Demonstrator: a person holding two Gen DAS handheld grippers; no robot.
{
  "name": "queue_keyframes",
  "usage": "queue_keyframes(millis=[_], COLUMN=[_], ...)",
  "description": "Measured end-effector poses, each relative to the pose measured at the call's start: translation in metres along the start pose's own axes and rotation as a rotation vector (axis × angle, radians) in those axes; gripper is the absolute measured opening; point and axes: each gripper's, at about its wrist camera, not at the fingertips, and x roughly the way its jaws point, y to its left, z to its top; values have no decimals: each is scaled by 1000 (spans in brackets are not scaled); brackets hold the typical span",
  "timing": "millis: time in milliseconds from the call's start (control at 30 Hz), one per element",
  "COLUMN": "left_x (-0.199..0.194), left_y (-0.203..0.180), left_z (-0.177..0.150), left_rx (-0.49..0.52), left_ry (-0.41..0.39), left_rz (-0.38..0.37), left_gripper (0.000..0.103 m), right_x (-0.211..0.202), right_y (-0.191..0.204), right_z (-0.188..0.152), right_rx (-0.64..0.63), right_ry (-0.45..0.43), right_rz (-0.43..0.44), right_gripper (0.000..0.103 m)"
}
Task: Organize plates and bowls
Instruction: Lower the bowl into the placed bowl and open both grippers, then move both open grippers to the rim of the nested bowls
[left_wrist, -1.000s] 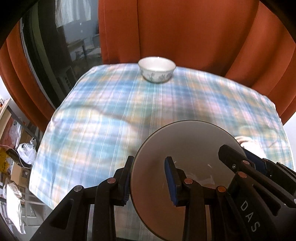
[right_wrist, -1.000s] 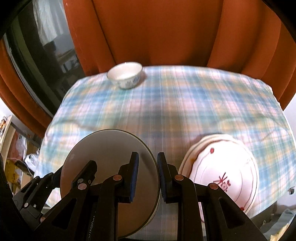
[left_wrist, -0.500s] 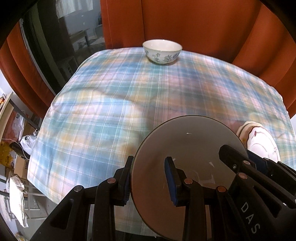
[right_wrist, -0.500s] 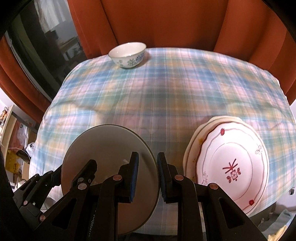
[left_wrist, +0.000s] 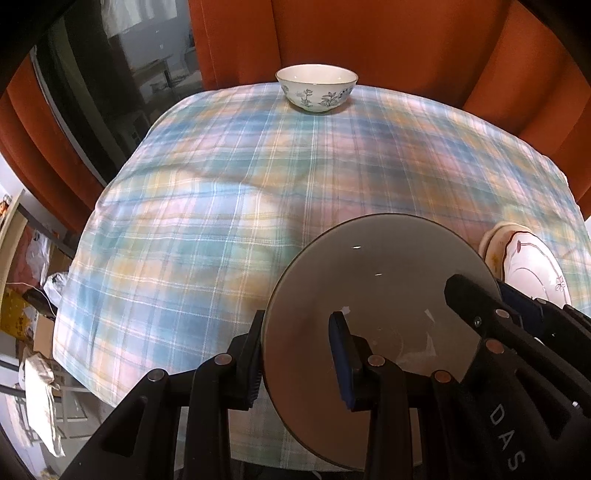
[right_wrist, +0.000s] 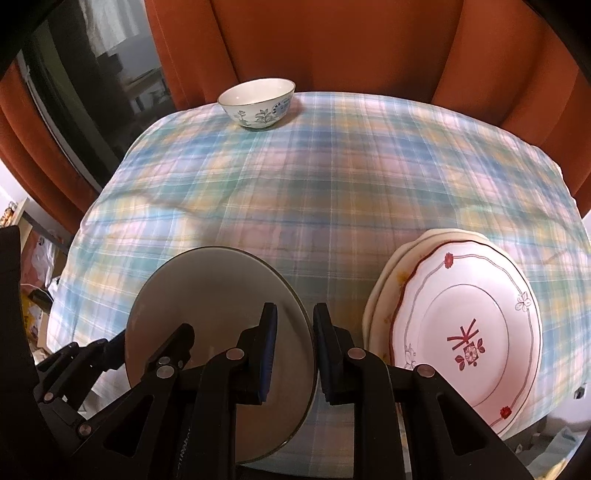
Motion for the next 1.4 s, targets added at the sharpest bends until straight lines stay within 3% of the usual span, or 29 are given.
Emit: queue_keyframes(millis=[233,433,467,533,667,767,1400], left_x=[3,4,3,0,-9,-15,-47], left_y=[1,5,6,8,14,23,70], left_z=[-4,-2,-2,0,4,9,73], left_rx=[13,32,35,35,49,70,152], left_ry=[-9,-5,-8,-22,-62,-96,-195], left_rz=[19,-47,-55,-58,-53,-71,-158], left_gripper=[32,45,55,64,78,79,80], right_x=[-1,0,0,0,-3,-9,-41], right_y=[1,3,4,7,12,20,72], right_z=[-3,-4,-3,-3,0,2,58], right_rx=[-3,15,19,22,41,45,128], right_ry=[-21,-30,-28,-30,-36,-58,-162], right_rz=[3,-3,2,-2,-50,-90,-184], right_gripper=[22,25,30,42,65,70,77])
